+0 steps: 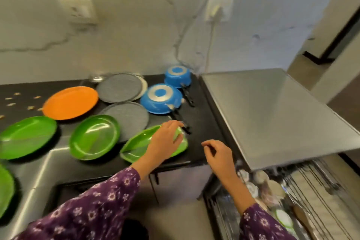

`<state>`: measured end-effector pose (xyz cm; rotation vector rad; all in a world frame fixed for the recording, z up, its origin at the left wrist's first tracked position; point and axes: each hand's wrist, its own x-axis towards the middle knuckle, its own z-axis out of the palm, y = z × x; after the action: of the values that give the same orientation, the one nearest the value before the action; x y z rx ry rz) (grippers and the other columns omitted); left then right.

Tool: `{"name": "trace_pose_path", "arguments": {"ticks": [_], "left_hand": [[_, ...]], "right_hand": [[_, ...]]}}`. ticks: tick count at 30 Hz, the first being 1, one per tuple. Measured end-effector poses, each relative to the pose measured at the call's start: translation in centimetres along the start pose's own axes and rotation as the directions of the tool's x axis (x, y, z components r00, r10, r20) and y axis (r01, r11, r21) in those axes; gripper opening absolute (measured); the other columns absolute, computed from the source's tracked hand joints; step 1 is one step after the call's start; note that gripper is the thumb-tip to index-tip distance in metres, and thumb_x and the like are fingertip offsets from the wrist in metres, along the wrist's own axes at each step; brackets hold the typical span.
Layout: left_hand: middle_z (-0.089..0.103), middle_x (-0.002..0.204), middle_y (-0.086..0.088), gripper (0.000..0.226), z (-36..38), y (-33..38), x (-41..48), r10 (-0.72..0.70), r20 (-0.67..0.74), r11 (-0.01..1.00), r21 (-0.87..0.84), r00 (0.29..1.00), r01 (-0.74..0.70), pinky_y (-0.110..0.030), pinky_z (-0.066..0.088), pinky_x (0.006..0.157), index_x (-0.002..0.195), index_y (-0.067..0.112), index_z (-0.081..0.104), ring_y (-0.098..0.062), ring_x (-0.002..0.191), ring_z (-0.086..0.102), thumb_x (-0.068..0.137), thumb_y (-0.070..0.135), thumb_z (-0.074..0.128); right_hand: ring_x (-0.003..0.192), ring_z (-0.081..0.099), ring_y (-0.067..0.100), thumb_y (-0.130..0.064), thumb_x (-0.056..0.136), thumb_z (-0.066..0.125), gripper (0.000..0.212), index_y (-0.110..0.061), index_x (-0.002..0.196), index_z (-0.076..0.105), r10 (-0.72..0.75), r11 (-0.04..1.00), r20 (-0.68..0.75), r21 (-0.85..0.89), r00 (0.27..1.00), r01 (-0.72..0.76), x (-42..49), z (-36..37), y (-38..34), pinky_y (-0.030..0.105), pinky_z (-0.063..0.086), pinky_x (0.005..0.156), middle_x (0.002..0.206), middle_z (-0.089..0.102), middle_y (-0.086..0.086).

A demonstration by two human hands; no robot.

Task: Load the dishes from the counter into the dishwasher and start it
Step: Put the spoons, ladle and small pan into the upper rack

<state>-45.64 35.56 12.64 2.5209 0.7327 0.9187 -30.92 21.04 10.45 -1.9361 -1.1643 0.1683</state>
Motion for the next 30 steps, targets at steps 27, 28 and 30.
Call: {"name": "trace_pose_path", "arguments": {"ticks": [27, 28, 30], "left_hand": [[0.065, 0.104, 0.0, 0.012, -18.5, -28.9, -4.3, -0.703, -0.13, 0.668, 0.219, 0.699, 0.711, -0.034, 0.048, 0.075, 0.102, 0.017, 0.06, -0.018, 0.095, 0.059, 0.092, 0.019, 0.055], [0.065, 0.105, -0.001, 0.013, -18.6, -29.5, -4.0, -0.727, -0.115, 0.641, 0.241, 0.677, 0.729, -0.034, 0.048, 0.075, 0.102, 0.017, 0.061, -0.019, 0.095, 0.059, 0.093, 0.019, 0.052], [0.065, 0.108, -0.001, 0.016, -18.4, -31.0, -3.6, -0.764, -0.081, 0.594, 0.299, 0.64, 0.747, -0.034, 0.048, 0.076, 0.103, 0.019, 0.062, -0.02, 0.097, 0.059, 0.094, 0.019, 0.049]], "right_hand": [[0.104, 0.06, 0.029, -0.002, 0.086, 0.05, 0.029, -0.001, 0.112, 0.064, -0.05, 0.941, 0.537, -0.258, 0.842, 0.221, 34.5, 29.3, -15.9, 0.036, 0.047, 0.089, 0.113, 0.065, 0.016], [0.105, 0.06, 0.03, -0.001, 0.087, 0.05, 0.031, -0.001, 0.115, 0.062, -0.031, 0.938, 0.536, -0.275, 0.844, 0.209, 36.0, 29.5, -15.3, 0.035, 0.047, 0.089, 0.116, 0.063, 0.016], [0.108, 0.058, 0.031, 0.001, 0.087, 0.051, 0.033, 0.0, 0.118, 0.06, 0.0, 0.928, 0.54, -0.313, 0.841, 0.201, 38.8, 30.1, -14.3, 0.036, 0.046, 0.089, 0.119, 0.062, 0.019]]}}
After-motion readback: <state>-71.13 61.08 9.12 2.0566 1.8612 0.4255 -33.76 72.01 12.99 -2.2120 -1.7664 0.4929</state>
